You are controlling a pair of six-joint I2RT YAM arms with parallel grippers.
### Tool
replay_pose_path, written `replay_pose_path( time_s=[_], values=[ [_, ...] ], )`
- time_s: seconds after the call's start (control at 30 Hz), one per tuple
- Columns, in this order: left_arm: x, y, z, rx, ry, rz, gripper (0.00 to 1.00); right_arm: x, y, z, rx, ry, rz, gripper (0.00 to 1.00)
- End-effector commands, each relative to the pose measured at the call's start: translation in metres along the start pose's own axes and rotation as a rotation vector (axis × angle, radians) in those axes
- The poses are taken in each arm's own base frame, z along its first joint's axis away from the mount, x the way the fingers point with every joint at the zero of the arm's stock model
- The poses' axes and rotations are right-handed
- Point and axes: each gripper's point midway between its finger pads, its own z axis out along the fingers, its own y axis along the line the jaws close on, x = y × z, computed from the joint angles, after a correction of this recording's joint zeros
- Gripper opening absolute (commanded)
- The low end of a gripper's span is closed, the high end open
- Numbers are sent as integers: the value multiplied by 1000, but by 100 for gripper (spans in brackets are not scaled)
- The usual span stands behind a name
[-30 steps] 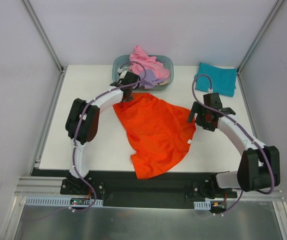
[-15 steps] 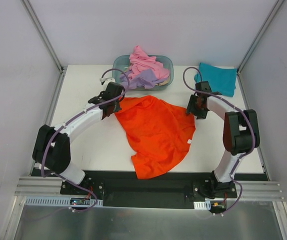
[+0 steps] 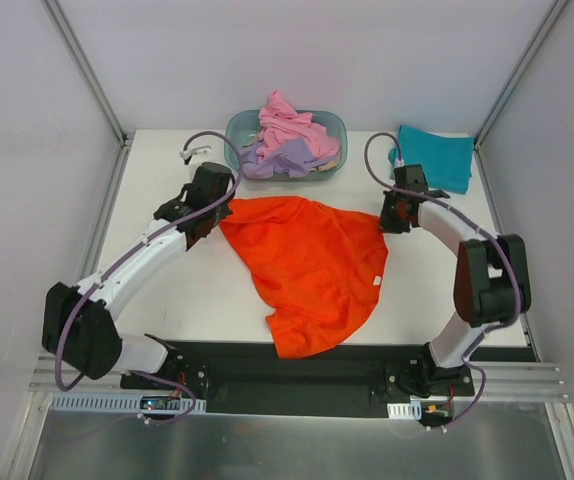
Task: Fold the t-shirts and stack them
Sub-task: Flatten the tshirt out
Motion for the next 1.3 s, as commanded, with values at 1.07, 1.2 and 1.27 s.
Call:
replay_pose_path(
  time_s=[1.07, 1.2, 1.27],
  values=[
    [-212, 74, -356, 531, -955, -299, 0, -85, 21, -519, -231, -1295, -261, 1],
    [-209, 75, -235, 109, -773, -304, 0, -115, 5, -422, -21, -1082, -202, 1],
    [-198, 74, -187, -23, -691, -262, 1, -123, 4, -349, 30, -912, -190, 4]
  ],
)
